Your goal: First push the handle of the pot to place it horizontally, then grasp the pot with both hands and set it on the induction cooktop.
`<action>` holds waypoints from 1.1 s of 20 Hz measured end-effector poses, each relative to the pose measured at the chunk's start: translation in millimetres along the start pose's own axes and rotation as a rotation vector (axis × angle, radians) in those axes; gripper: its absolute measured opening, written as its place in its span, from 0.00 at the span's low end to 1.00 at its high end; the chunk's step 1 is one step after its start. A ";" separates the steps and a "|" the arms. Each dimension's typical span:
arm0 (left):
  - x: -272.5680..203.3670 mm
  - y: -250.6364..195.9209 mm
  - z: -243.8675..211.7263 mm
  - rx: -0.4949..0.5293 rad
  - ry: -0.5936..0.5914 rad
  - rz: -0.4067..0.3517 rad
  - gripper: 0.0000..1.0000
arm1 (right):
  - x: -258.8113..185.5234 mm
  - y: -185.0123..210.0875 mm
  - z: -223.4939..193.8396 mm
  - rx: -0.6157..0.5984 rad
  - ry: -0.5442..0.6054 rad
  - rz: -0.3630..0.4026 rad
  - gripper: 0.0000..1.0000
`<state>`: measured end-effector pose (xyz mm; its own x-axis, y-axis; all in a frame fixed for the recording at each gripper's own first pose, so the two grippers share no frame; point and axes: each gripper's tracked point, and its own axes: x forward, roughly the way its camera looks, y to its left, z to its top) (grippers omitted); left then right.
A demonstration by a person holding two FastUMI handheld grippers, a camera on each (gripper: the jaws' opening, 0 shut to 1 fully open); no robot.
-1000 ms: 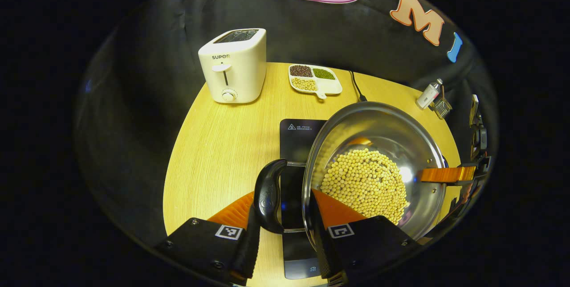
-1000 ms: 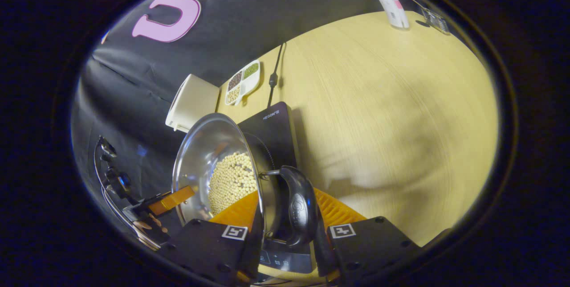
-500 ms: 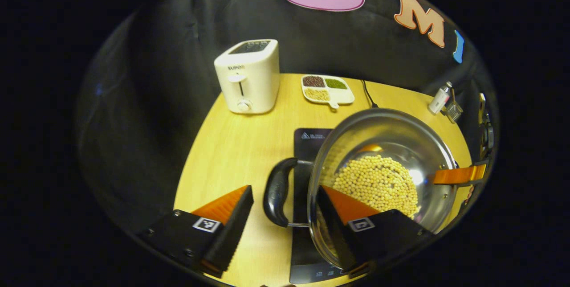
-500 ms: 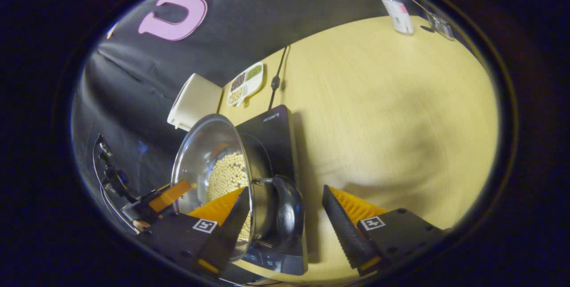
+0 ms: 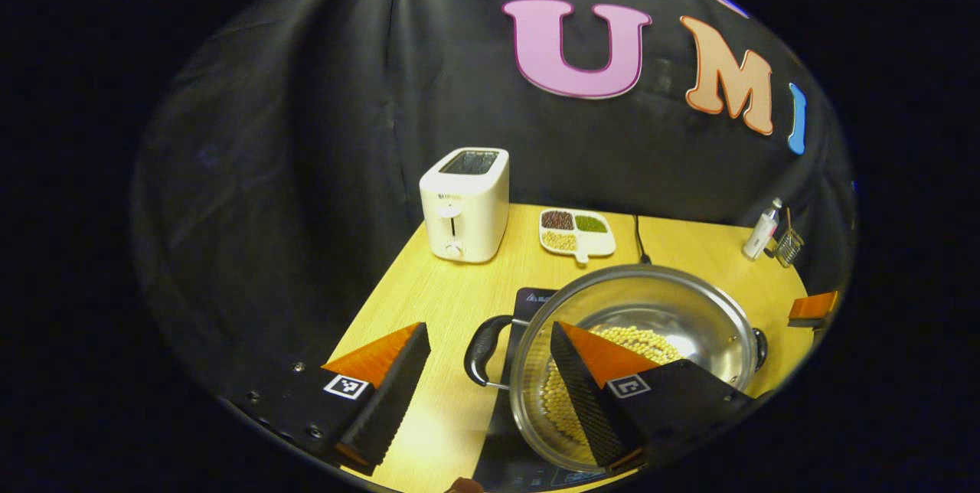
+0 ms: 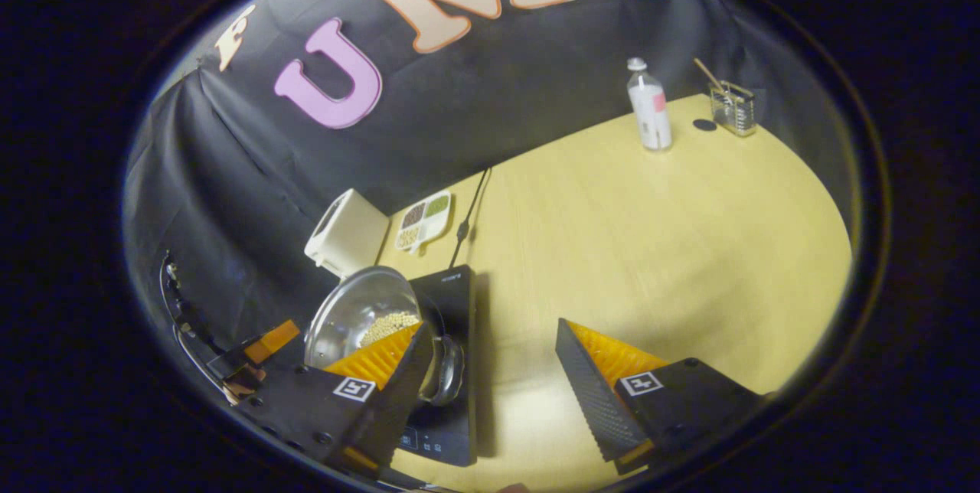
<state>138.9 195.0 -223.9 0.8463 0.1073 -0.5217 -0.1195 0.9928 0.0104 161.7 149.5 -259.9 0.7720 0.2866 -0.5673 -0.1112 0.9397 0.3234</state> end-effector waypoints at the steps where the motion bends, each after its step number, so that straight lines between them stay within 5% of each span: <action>1: -10.1 -8.7 5.7 0.008 -0.013 0.005 0.97 | -12.8 -4.7 8.4 -0.001 -0.024 0.001 0.92; 3: -28.9 -36.8 18.8 0.016 -0.046 -0.010 0.97 | -39.5 -18.1 23.7 -0.023 -0.073 -0.007 0.99; 9: -97.9 -145.8 60.8 0.075 -0.165 -0.045 0.96 | -130.7 -55.3 74.0 -0.119 -0.214 -0.006 0.99; 13: -150.0 -227.9 82.6 0.024 -0.246 -0.083 0.96 | -194.6 -82.6 104.0 -0.226 -0.305 -0.016 0.92; 14: -163.6 -244.0 87.8 0.006 -0.273 -0.088 0.96 | -209.6 -85.8 110.5 -0.235 -0.325 -0.007 0.99; 18: -214.4 -292.0 101.5 -0.026 -0.370 -0.078 0.96 | -270.4 -97.1 141.3 -0.245 -0.431 0.049 0.92; 19: -225.8 -300.6 104.1 -0.017 -0.389 -0.073 0.96 | -283.3 -103.8 147.0 -0.253 -0.453 0.045 0.99; 22: -253.8 -323.3 105.2 0.011 -0.428 -0.075 0.96 | -320.4 -118.0 160.7 -0.306 -0.522 0.024 0.92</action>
<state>17.4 -147.7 -5.1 0.9917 0.0446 -0.1203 -0.0454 0.9990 -0.0034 28.1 -83.2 5.4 0.9636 0.2517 -0.0906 -0.2475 0.9673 0.0552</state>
